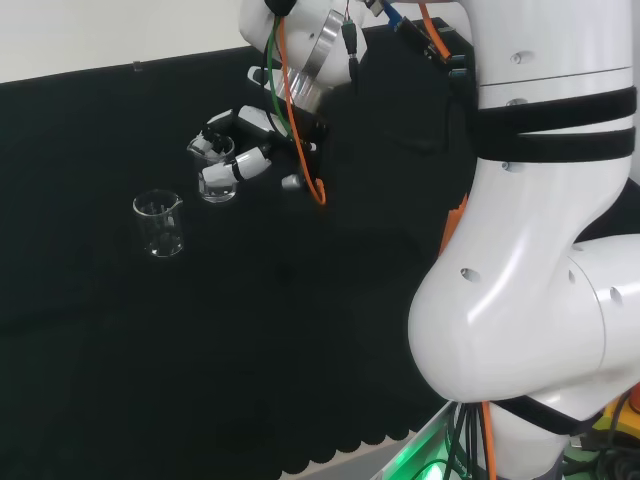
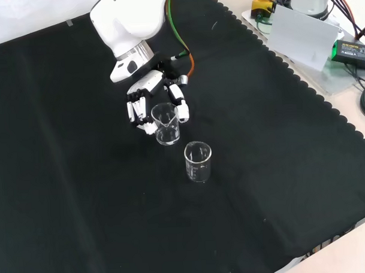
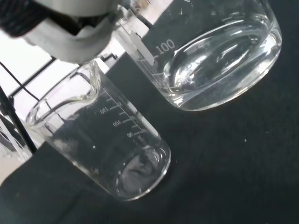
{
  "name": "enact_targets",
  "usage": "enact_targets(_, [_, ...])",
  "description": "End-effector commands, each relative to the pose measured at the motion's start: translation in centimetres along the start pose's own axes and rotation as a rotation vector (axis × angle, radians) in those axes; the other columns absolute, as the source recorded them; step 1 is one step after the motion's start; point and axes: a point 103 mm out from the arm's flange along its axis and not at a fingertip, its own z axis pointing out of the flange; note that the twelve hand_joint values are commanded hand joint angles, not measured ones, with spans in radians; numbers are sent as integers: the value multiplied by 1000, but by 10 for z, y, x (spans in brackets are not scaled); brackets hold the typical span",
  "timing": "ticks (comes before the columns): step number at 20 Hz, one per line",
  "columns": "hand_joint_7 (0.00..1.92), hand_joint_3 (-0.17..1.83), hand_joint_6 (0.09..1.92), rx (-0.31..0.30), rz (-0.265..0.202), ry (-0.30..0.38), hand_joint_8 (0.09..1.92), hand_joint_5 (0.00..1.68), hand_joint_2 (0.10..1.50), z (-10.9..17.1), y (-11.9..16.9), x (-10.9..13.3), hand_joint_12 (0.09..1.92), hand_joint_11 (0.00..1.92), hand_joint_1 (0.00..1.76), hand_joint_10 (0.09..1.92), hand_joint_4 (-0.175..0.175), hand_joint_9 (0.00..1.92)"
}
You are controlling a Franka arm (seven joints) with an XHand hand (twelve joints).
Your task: Pick up the beaker on the right.
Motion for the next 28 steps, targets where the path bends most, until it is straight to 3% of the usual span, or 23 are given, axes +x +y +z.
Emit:
enact_targets(1, [1551,529,576,49,14,-30,126,1298,716,-7,0,4,1027,932,1119,202,175,1374])
enact_targets(28, [1584,537,554,107,24,-94,95,1312,707,-21,-15,28,1001,975,1123,165,175,1418])
